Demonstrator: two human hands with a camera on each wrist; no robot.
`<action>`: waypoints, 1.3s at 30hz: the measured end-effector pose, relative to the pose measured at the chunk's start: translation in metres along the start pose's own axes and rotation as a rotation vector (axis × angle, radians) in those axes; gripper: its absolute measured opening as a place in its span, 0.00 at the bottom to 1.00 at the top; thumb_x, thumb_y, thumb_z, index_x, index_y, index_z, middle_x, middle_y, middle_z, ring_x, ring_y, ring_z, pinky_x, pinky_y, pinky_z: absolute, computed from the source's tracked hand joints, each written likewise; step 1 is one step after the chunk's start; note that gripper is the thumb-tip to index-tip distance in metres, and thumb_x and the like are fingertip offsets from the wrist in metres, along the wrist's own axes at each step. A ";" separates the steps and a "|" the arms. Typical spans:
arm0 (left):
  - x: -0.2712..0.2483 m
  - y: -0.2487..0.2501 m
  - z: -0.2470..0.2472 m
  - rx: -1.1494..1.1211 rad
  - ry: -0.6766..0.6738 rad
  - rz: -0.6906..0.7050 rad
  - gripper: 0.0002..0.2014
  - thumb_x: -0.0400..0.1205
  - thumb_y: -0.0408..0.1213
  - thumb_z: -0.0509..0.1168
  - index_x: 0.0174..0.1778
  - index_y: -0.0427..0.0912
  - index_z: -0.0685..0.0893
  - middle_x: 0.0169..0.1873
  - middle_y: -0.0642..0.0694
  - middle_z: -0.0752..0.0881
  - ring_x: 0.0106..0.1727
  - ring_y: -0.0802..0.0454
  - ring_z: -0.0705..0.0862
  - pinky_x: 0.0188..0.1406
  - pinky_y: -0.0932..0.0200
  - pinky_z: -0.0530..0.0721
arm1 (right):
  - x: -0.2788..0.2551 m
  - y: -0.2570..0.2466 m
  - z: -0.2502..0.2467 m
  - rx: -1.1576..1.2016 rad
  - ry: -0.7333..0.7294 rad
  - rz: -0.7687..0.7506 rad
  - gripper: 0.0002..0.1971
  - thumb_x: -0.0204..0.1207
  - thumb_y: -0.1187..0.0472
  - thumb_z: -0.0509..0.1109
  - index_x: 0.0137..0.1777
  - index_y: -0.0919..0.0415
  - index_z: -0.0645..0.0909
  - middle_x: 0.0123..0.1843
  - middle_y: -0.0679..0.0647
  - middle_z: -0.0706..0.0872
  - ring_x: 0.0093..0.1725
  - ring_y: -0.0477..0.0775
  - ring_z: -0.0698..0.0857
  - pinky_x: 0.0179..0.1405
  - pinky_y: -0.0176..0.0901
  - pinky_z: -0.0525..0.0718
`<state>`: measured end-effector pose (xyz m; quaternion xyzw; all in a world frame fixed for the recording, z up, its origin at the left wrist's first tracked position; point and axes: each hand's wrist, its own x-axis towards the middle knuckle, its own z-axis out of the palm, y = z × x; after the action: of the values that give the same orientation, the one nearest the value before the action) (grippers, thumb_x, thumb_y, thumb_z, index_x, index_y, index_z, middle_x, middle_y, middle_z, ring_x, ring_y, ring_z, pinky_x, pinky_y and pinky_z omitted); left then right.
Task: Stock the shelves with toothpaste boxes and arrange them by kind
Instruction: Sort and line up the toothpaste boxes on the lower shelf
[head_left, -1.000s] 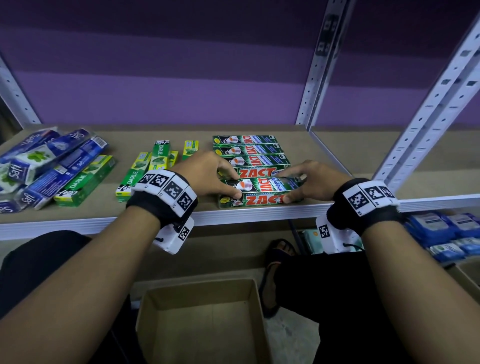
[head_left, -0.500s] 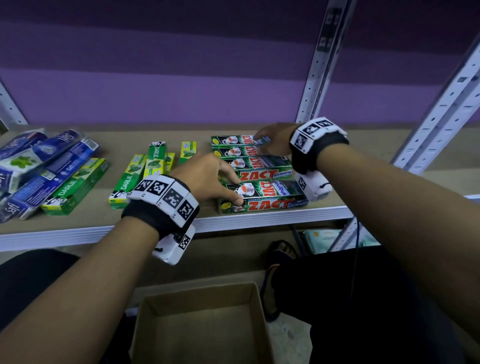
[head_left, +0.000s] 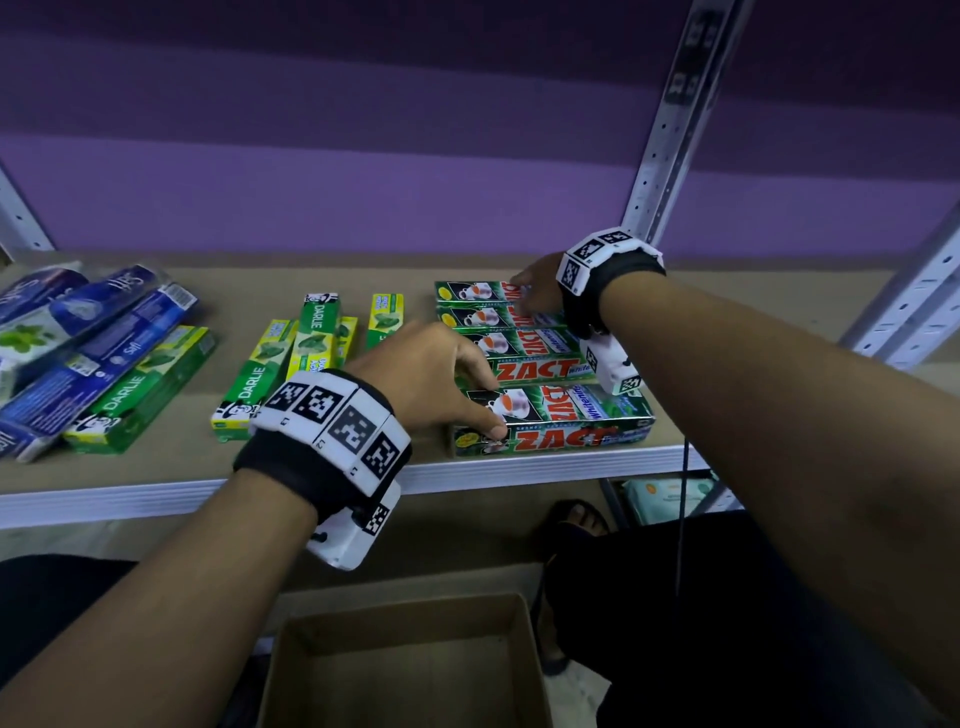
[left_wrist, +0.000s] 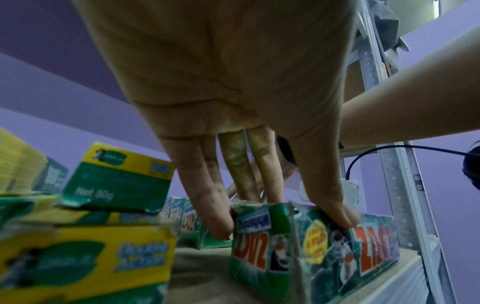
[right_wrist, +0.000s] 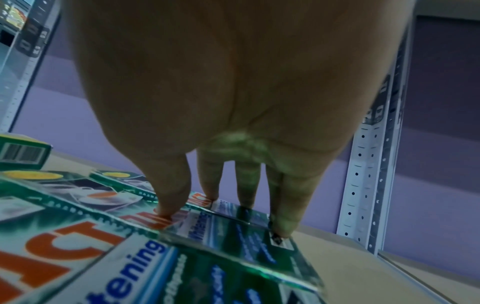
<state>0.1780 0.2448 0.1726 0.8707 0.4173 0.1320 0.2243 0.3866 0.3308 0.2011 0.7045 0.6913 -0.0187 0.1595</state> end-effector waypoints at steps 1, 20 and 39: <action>0.000 0.001 0.000 0.001 -0.001 0.007 0.21 0.59 0.61 0.82 0.44 0.57 0.91 0.25 0.75 0.80 0.33 0.81 0.78 0.34 0.73 0.69 | -0.001 0.000 0.000 0.008 0.004 0.000 0.29 0.89 0.47 0.57 0.87 0.54 0.58 0.87 0.54 0.61 0.82 0.59 0.67 0.79 0.49 0.68; -0.006 0.007 -0.002 0.031 0.025 0.024 0.24 0.58 0.62 0.82 0.46 0.56 0.92 0.41 0.58 0.84 0.43 0.60 0.83 0.46 0.52 0.86 | -0.019 0.002 -0.001 0.144 -0.032 -0.010 0.28 0.83 0.57 0.68 0.82 0.55 0.67 0.83 0.57 0.68 0.79 0.58 0.72 0.71 0.43 0.72; -0.003 -0.003 0.006 0.015 0.094 0.083 0.24 0.58 0.63 0.81 0.48 0.58 0.92 0.50 0.59 0.83 0.44 0.67 0.78 0.47 0.61 0.75 | -0.040 0.001 -0.002 0.103 -0.106 -0.010 0.32 0.81 0.56 0.68 0.84 0.50 0.63 0.83 0.55 0.69 0.78 0.58 0.72 0.64 0.43 0.72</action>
<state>0.1768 0.2423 0.1660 0.8817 0.3920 0.1789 0.1923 0.3854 0.2922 0.2131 0.7062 0.6836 -0.0925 0.1594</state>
